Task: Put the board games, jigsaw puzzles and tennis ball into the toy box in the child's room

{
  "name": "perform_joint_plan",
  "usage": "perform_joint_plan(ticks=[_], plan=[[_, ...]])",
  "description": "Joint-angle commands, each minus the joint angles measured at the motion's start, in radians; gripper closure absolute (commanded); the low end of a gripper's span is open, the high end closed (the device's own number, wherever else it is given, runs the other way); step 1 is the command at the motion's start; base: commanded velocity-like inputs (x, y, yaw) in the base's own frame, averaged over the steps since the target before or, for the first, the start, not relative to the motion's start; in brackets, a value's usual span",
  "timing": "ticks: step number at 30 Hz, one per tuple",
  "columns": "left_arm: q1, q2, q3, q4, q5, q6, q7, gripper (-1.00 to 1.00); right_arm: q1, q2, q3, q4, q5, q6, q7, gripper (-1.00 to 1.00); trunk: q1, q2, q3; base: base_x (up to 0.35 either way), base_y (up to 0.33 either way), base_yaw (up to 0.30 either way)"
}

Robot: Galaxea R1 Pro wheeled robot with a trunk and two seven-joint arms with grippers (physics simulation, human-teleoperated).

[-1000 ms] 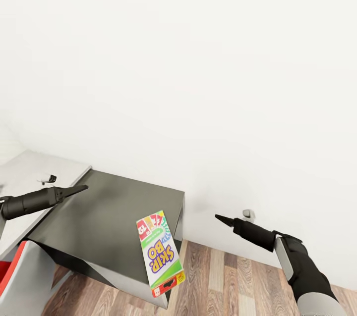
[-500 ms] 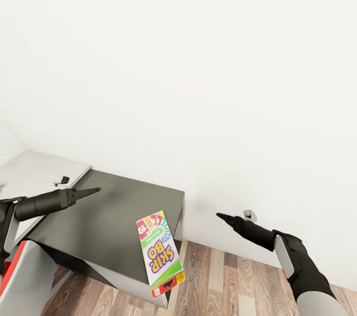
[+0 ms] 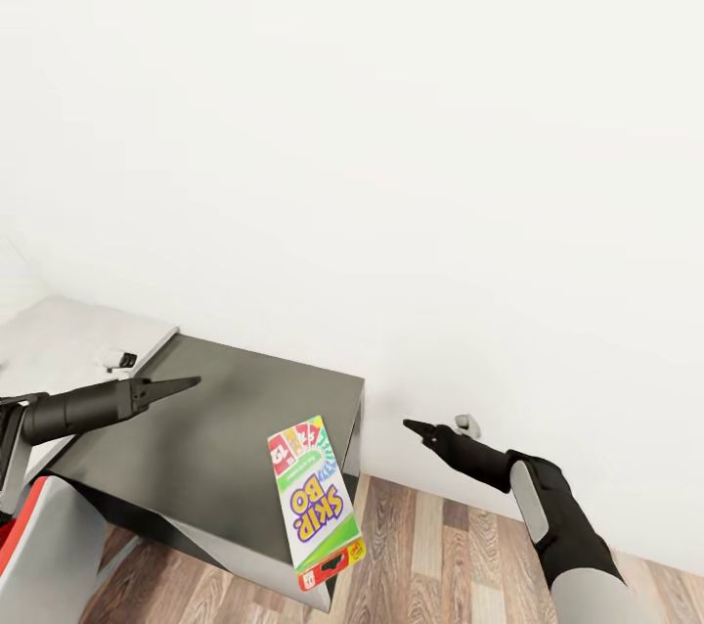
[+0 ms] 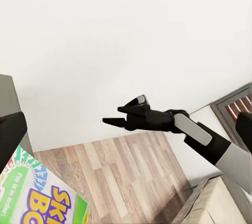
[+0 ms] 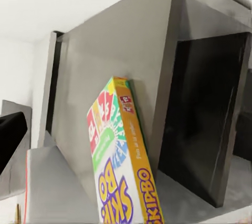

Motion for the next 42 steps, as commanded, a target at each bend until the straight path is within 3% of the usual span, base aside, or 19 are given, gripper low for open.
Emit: perform_joint_plan(ticks=[1,4,7,13,19,24,32,42], plan=[[-0.001,0.000,0.000,0.000,-0.001,0.011,-0.005,-1.00,-0.002,0.010,-0.004,0.000,0.000,0.009,0.000,-1.00,0.004,-0.009,-0.005,0.000,0.000,0.000],[0.000,-0.002,0.001,-0.001,0.000,0.012,-0.005,-1.00,-0.006,0.042,0.007,0.000,0.003,0.018,-0.007,-1.00,0.016,-0.030,-0.014,0.000,0.000,0.000],[0.000,-0.003,0.001,-0.001,0.000,0.013,-0.005,-1.00,-0.008,0.052,0.045,0.000,0.003,0.021,-0.010,-1.00,0.027,-0.051,-0.024,0.000,0.000,0.000],[0.000,-0.005,0.001,-0.001,0.000,0.013,-0.005,-1.00,-0.017,0.058,0.142,0.001,0.003,0.027,-0.012,-1.00,0.050,-0.093,-0.042,0.000,0.000,0.000],[0.000,-0.005,0.001,-0.001,0.000,0.013,-0.005,-1.00,-0.029,0.052,0.194,0.005,0.003,0.085,-0.010,-1.00,0.073,-0.135,-0.061,0.000,0.000,0.000],[0.000,-0.005,0.001,-0.002,-0.001,0.012,-0.005,-1.00,-0.040,0.042,0.205,0.006,0.003,0.134,-0.001,-1.00,0.092,-0.170,-0.077,0.000,0.000,0.000],[0.000,-0.003,-0.004,-0.003,-0.001,0.010,-0.005,-1.00,-0.043,0.037,0.207,0.007,0.005,0.145,0.005,-1.00,0.123,-0.226,-0.102,0.000,0.000,0.000],[-0.001,0.001,-0.001,-0.002,-0.002,0.014,-0.005,-1.00,-0.043,0.004,0.204,0.008,-0.003,0.148,0.006,-1.00,0.161,-0.296,-0.133,0.000,0.000,0.000]])
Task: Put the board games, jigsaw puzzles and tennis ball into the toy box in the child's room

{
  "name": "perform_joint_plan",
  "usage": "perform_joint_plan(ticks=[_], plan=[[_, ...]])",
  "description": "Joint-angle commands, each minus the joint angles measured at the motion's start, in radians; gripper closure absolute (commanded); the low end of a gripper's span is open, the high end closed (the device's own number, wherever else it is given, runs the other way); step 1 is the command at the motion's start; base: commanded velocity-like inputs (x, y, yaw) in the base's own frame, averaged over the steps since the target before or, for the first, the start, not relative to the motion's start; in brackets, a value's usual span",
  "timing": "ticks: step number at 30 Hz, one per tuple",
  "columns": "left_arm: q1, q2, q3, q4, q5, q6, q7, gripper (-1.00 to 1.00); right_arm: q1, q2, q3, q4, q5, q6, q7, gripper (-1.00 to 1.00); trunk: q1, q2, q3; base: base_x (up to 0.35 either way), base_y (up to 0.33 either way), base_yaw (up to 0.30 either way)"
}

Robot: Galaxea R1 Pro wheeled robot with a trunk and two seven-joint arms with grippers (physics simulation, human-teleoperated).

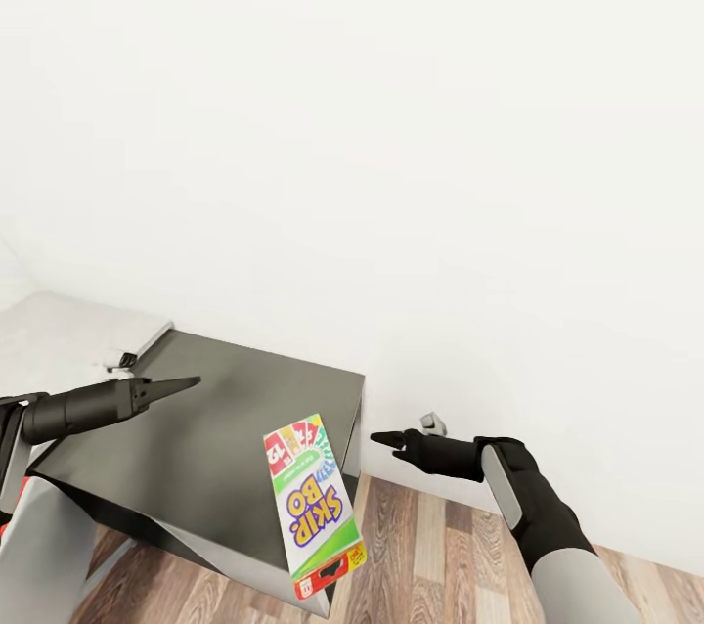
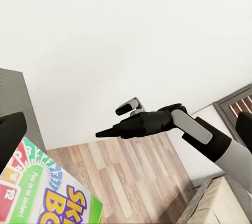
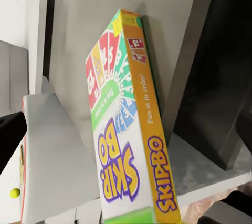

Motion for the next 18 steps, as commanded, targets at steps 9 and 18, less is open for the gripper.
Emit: perform_joint_plan(ticks=[9,18], plan=[[-0.001,0.002,-0.001,-0.001,0.000,0.011,-0.005,-1.00,-0.001,-0.002,-0.004,0.003,0.004,0.005,0.005,-1.00,0.019,-0.036,-0.017,0.000,0.000,0.000],[-0.001,0.004,0.000,-0.001,0.000,0.011,-0.005,-1.00,-0.001,-0.002,-0.006,0.027,0.007,0.004,0.005,-1.00,0.042,-0.078,-0.036,0.000,0.000,0.000]])
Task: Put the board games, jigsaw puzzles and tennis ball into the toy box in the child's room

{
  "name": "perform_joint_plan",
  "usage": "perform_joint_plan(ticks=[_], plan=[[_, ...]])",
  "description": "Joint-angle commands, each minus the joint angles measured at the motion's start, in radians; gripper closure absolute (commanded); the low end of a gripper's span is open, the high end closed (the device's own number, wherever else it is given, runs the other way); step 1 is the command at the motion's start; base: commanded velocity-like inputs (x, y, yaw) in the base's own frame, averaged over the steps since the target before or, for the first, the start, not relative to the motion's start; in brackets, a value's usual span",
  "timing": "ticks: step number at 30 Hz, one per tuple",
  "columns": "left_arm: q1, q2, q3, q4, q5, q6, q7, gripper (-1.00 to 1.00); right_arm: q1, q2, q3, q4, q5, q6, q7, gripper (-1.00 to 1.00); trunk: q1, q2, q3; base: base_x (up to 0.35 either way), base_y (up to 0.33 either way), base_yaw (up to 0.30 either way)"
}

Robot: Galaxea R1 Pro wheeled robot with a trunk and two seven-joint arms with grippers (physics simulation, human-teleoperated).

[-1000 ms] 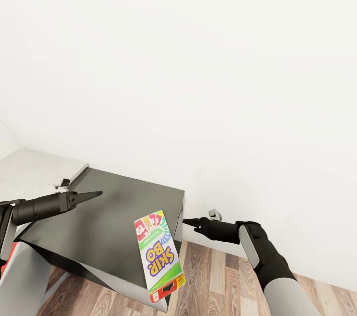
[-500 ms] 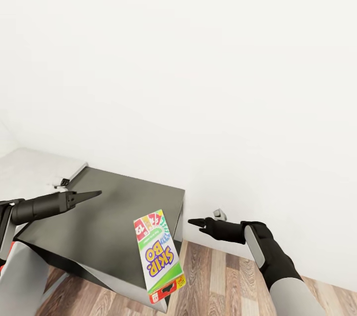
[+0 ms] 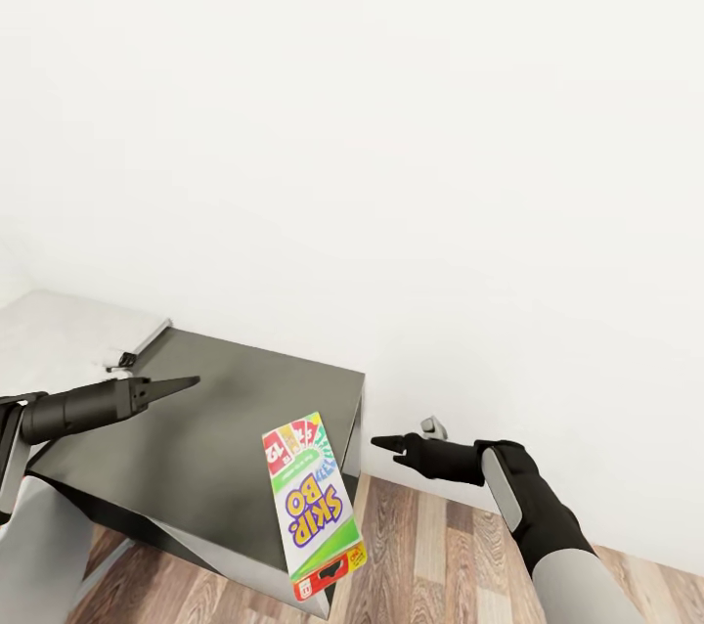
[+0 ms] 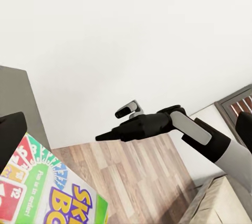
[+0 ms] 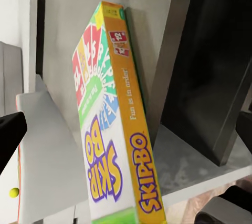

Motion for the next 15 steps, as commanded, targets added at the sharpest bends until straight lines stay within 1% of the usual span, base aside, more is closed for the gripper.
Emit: perform_joint_plan(ticks=[1,4,11,15], plan=[[-0.001,0.000,0.000,0.000,-0.001,0.011,-0.005,-1.00,-0.001,0.001,-0.004,0.001,0.003,0.005,0.005,-1.00,0.000,-0.001,-0.001,0.000,0.000,0.000],[-0.001,0.000,-0.001,0.000,-0.001,0.011,-0.005,-1.00,-0.001,0.002,-0.003,0.002,0.004,0.005,0.005,-1.00,0.000,-0.001,-0.001,-0.024,0.002,0.000],[-0.001,0.001,-0.001,0.000,-0.001,0.011,-0.005,-1.00,-0.002,0.003,0.000,0.004,0.004,0.005,0.005,-1.00,0.000,-0.001,-0.001,-0.137,0.024,0.000],[-0.001,0.002,0.001,0.000,-0.001,0.011,-0.005,-1.00,-0.002,0.003,0.000,0.004,0.003,0.005,0.005,-1.00,0.015,-0.029,-0.014,-0.051,0.004,0.000]])
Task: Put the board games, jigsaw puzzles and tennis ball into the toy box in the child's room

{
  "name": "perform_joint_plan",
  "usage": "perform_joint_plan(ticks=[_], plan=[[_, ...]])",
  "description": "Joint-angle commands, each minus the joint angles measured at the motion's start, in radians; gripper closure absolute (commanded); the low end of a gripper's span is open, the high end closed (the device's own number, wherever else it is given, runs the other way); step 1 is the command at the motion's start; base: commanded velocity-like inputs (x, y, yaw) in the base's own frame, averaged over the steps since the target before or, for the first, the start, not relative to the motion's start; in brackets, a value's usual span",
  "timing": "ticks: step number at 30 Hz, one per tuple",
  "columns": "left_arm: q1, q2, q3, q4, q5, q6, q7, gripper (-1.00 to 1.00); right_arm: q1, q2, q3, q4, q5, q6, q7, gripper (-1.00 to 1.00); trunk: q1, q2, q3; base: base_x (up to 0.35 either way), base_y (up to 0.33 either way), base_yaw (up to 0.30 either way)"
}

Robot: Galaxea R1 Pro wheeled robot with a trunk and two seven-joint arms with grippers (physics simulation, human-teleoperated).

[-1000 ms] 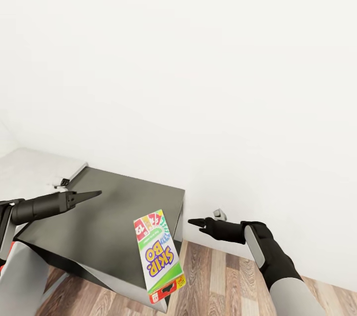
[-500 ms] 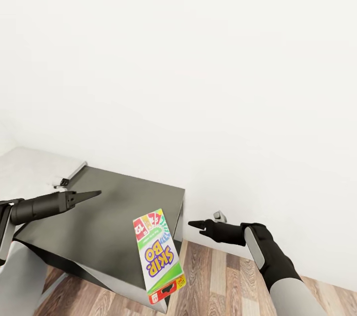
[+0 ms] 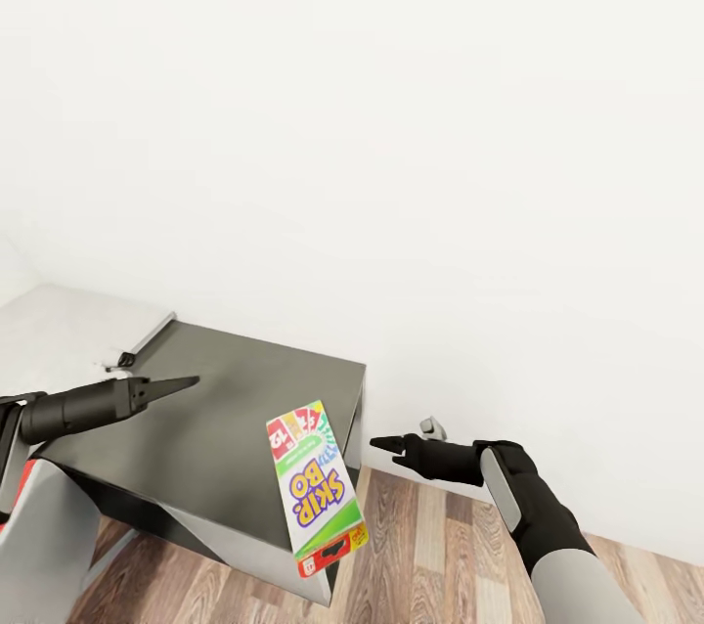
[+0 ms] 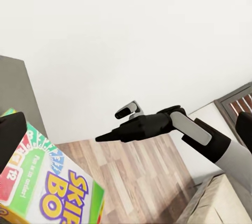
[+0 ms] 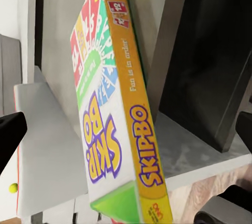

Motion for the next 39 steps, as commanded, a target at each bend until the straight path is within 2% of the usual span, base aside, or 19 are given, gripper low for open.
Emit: perform_joint_plan(ticks=[1,21,25,39], plan=[[-0.001,0.000,-0.001,0.000,-0.001,0.011,-0.005,-1.00,-0.001,0.001,-0.004,0.000,0.003,0.005,0.004,-1.00,0.004,-0.008,-0.004,-0.020,0.002,0.000],[-0.001,-0.001,0.004,-0.002,0.001,0.011,-0.005,-1.00,-0.001,0.005,-0.001,0.000,0.004,0.002,0.004,-1.00,0.081,-0.148,-0.067,-0.002,0.000,0.000],[-0.001,-0.001,0.004,-0.003,0.010,0.011,-0.005,-1.00,-0.001,0.006,-0.001,0.000,0.004,0.003,0.005,-1.00,0.096,-0.176,-0.079,0.000,0.000,0.000],[0.001,0.000,0.000,-0.003,0.037,0.011,-0.005,-1.00,-0.001,0.007,-0.001,0.000,0.004,0.005,0.013,-1.00,0.096,-0.176,-0.079,0.000,0.005,0.000]])
